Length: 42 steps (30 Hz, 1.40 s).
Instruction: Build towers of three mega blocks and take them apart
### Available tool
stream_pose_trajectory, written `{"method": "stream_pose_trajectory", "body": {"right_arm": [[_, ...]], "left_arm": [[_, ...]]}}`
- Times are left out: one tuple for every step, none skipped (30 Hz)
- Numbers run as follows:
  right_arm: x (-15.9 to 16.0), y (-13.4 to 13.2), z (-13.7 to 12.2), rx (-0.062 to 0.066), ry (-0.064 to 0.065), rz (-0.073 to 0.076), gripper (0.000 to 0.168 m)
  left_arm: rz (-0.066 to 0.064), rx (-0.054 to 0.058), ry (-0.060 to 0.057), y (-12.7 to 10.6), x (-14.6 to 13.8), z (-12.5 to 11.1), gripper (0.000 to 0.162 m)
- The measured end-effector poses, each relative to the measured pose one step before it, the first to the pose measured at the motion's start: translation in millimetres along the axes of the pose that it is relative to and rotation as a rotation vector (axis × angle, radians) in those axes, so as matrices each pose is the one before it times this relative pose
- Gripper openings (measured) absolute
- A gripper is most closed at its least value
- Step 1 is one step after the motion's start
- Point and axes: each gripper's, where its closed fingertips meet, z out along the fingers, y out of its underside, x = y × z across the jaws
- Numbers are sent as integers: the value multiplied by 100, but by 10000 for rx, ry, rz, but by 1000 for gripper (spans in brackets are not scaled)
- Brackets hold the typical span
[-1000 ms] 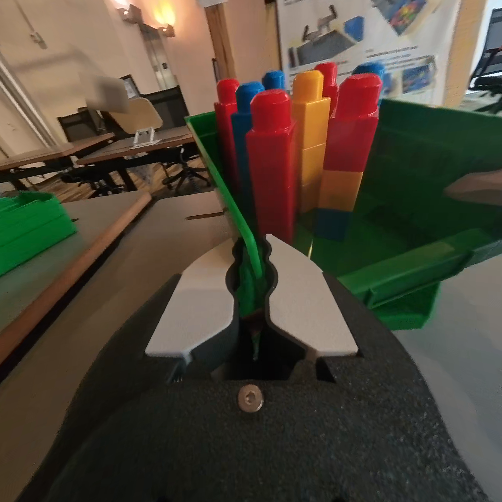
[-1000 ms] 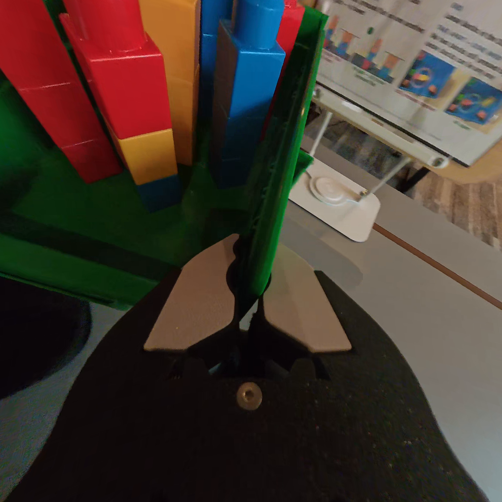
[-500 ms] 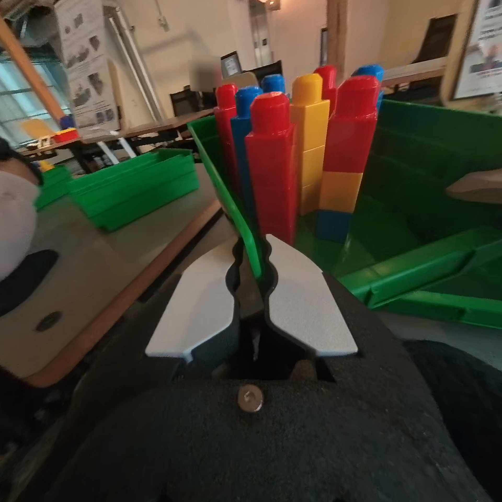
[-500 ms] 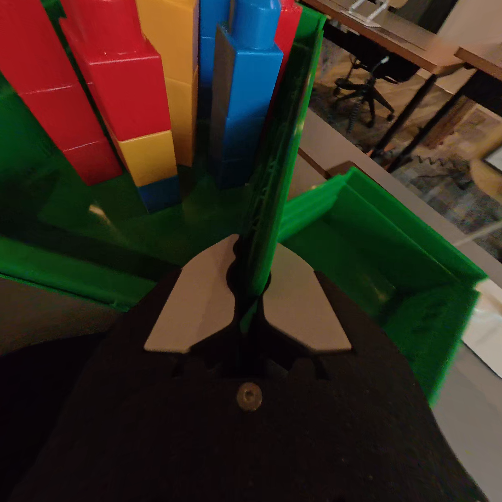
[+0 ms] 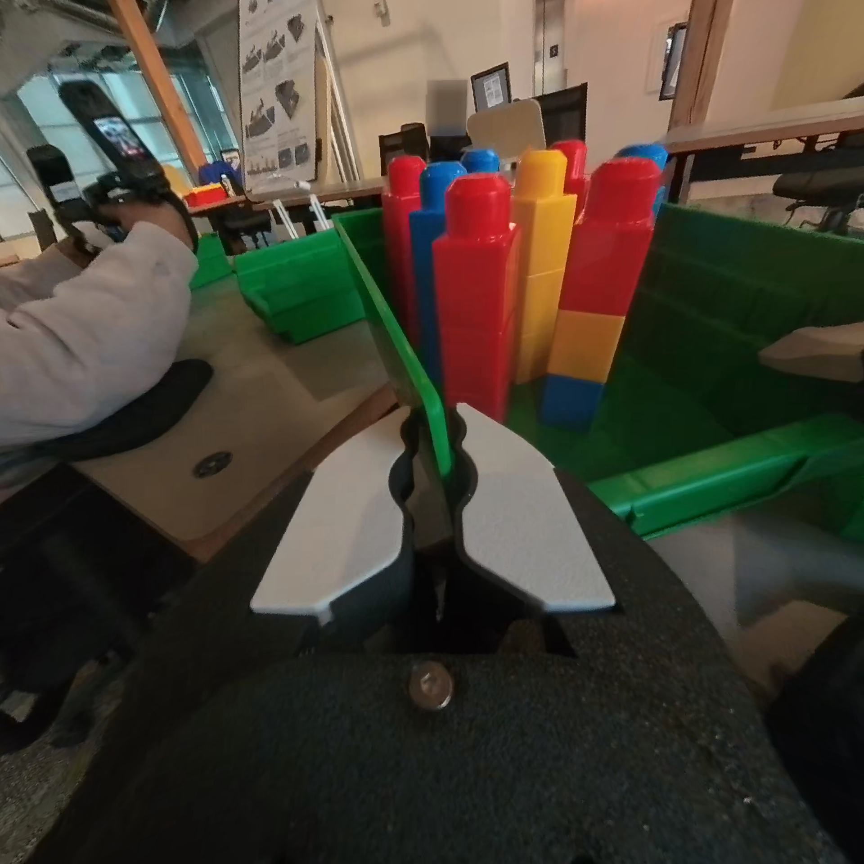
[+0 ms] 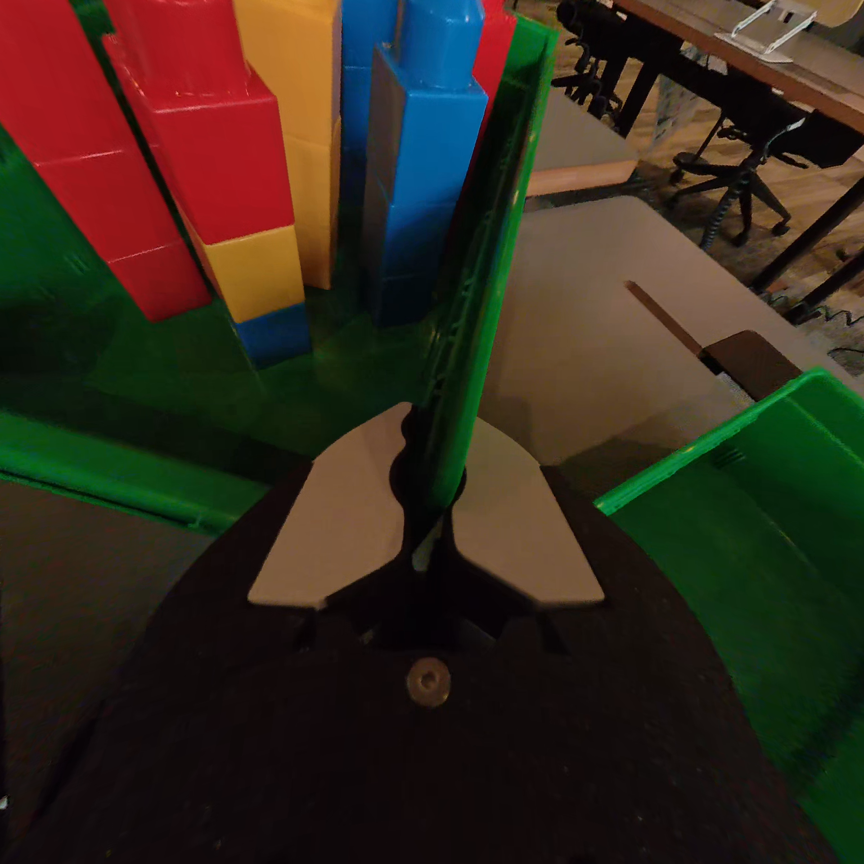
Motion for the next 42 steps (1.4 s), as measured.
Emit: {"method": "stream_pose_trajectory", "body": {"right_arm": [[-191,361,134,-89,-8,12,7],[-172,393,122,-79,6,17,7],[-133,421,102,-84,29,24,7],[-112,413,86,-63,38,23,7],[-87,382,55,-49,48,8,7],[-52,366,45,-65,65,-25,7],[-39,355,58,-72,61,-28,7],[-24,333,71,-80,60,-43,7],[6,325,67,-107,64,-58,7],[16,316,51,-125,68,-50,7],[29,305,13,-120,82,-71,7],[0,314,13,-103,72,-46,7],[-26,338,29,-103,64,-35,7],[-20,337,56,-85,55,-25,7],[-24,354,76,-72,26,25,7],[-3,363,96,-63,7,57,7],[30,379,100,-61,3,50,7],[67,376,95,-61,7,41,7],[113,344,66,-38,28,39,8],[115,143,-5,64,38,7,8],[173,153,5,-3,94,-30,8],[148,96,-7,1,66,-53,9],[43,56,23,9,30,-44,9],[40,31,39,34,53,-29,11],[-55,-23,56,85,4,10,14],[-72,-4,45,72,14,-7,17],[-148,12,55,36,-46,16,21],[-198,-79,30,79,-92,93,26],[-179,-44,22,68,-96,103,31],[-107,-12,13,45,-56,41,35],[-75,36,16,19,-28,-8,39],[-101,16,17,28,-49,-6,44],[-114,40,-9,-18,-59,20,49],[-79,71,-64,-57,-45,-4,51],[54,7,-135,-27,35,-48,53],[75,-65,-225,-2,53,-113,53],[-54,156,-122,-163,-60,-160,54],[16,128,-83,-105,-15,-119,54],[15,70,-85,-49,-3,-106,54],[31,73,-47,-47,14,-131,54],[26,65,23,-71,33,-154,53],[100,-15,15,-85,94,-213,53]], "left_arm": [[-40,-52,34,406,-57,-35,11],[-14,-63,29,387,-29,-6,11],[3,-45,32,368,-2,0,11],[0,-30,45,368,20,15,11],[-12,-34,51,400,48,22,11],[-30,-28,56,422,72,31,11],[-56,-25,45,428,64,50,11],[-77,-46,18,448,63,57,11],[-86,-61,5,450,70,80,10],[-87,-60,14,446,93,82,10],[-91,-63,41,430,111,80,10],[-88,-65,55,414,93,93,10],[-67,-68,44,393,86,88,10],[-39,-75,34,371,82,72,9],[-21,-75,32,347,85,76,9],[-15,-62,40,306,116,84,9],[-16,-52,54,291,149,92,9],[-25,-47,66,273,176,101,9],[-33,-45,55,277,188,113,10],[-14,1,14,220,169,112,9],[11,49,-6,148,151,86,9],[3,23,-5,114,132,104,9],[-12,14,-7,87,67,118,9],[-40,27,9,43,27,143,9],[-52,19,9,36,-8,148,9],[-46,13,-4,21,-31,153,8],[-38,5,-10,30,-31,147,8],[-13,1,-19,55,-10,127,8],[-18,5,-24,63,-12,117,8],[-43,15,-22,73,17,108,8],[-74,23,-17,68,23,93,8],[-94,21,-7,54,56,67,8],[-111,49,15,25,74,52,8],[-162,106,45,-53,91,63,8],[-205,88,57,-35,86,70,8],[-182,-14,74,110,99,92,9],[-113,-54,45,187,31,89,9],[-17,55,16,37,-42,43,9],[35,108,24,-108,-23,-4,9],[17,54,13,-77,-16,16,10],[5,17,20,-67,16,42,11],[26,4,24,-41,29,41,12]]}}
